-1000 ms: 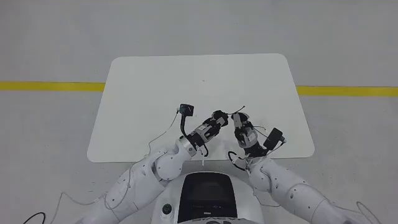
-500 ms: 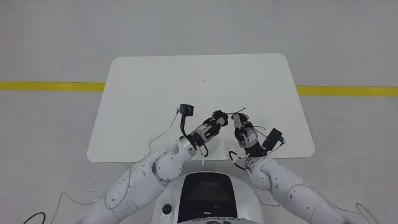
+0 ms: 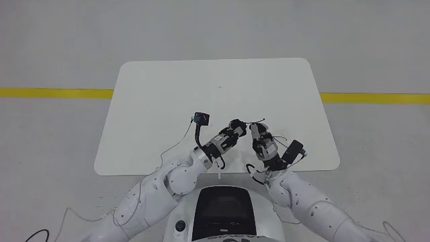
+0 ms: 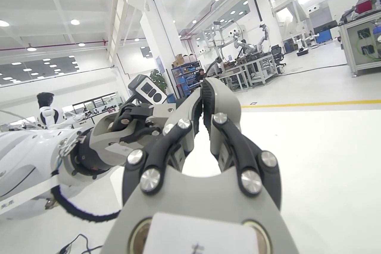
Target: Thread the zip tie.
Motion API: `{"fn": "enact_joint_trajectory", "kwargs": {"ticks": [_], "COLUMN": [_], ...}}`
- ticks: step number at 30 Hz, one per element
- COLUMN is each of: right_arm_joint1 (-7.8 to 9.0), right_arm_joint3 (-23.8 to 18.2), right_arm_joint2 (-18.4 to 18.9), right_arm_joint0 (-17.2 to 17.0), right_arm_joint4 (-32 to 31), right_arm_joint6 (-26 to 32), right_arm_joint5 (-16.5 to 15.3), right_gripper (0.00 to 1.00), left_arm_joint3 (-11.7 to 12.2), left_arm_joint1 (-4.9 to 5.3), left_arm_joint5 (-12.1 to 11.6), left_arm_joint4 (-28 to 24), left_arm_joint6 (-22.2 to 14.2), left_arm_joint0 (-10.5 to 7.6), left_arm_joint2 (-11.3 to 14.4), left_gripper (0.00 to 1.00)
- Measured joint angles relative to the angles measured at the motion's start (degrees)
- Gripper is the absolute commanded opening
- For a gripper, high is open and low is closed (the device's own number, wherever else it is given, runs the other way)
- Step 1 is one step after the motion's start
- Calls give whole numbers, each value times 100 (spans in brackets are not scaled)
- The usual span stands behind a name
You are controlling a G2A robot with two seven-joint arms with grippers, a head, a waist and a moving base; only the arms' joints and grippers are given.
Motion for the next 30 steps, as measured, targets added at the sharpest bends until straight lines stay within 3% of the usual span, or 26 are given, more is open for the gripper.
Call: {"fn": "enact_joint_trajectory", "kwargs": {"ticks": [9,18,23,30], "right_arm_joint1": [63,68,106,207], "right_arm_joint3": [-107,-129,-126,-158], "right_arm_joint2": [320,336,593,995], "right_arm_joint0": [-320,-341,-458,-683], "right_arm_joint4": [-179,-181,-471,-1421], "right_arm_joint6": [-177,-167,-119,-312], "right_arm_joint5": [0,3,439,1187], "right_gripper": [100,100,100,100], "left_arm_joint3": [0,-2,-86,-204], "left_arm_joint1": [0,-9,-34,8], "left_arm_joint5": [0,69,256,641], "left_arm_joint4": [0,-92,-1101,-2945], "left_arm_joint6": [0,-33,-424,-1470], "left_arm_joint0": [0,20,46,84], "left_arm_joint2": [0,-8,-206,-683], "left_gripper": [0,0,0,0]}}
